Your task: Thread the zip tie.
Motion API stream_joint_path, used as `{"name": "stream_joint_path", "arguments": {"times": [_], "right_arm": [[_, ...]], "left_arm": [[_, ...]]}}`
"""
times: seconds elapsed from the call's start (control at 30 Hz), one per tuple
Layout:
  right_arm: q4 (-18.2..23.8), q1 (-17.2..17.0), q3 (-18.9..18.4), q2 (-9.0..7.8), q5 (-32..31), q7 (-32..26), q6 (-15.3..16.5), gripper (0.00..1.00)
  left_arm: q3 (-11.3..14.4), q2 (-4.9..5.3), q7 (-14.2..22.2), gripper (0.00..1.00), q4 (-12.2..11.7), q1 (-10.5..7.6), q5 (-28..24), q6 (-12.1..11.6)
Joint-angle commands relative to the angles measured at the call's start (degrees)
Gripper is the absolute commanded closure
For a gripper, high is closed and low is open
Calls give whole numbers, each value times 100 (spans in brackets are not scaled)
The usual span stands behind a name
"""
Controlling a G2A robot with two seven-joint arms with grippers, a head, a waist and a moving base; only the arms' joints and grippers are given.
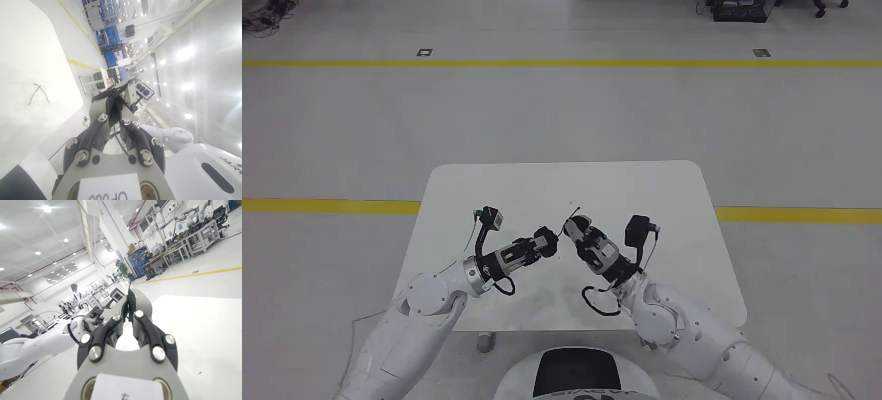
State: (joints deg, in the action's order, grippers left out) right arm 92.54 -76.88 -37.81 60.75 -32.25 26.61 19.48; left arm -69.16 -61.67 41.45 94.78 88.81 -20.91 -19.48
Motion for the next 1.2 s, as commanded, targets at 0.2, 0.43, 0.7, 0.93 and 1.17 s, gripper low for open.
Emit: {"name": "stream_joint_path", "arguments": {"times": [0.2,0.43,0.7,0.93,1.17], "right_arm": [[63,103,203,-162,-19,262,0,100],[42,230,388,-278,96,390,0,100],[1,389,594,-375,413,513,0,100],[-15,501,755,-493,649,669,0,100],[3,619,951,-612,923,611,0,100]], "left_arm": [[0,0,0,100,0,0,0,0],[0,0,0,100,0,0,0,0],[106,-5,-26,100,-19,-47,-112,69],[145,6,117,100,-80,-89,-272,20],[174,20,392,100,-128,-128,-592,8]]}}
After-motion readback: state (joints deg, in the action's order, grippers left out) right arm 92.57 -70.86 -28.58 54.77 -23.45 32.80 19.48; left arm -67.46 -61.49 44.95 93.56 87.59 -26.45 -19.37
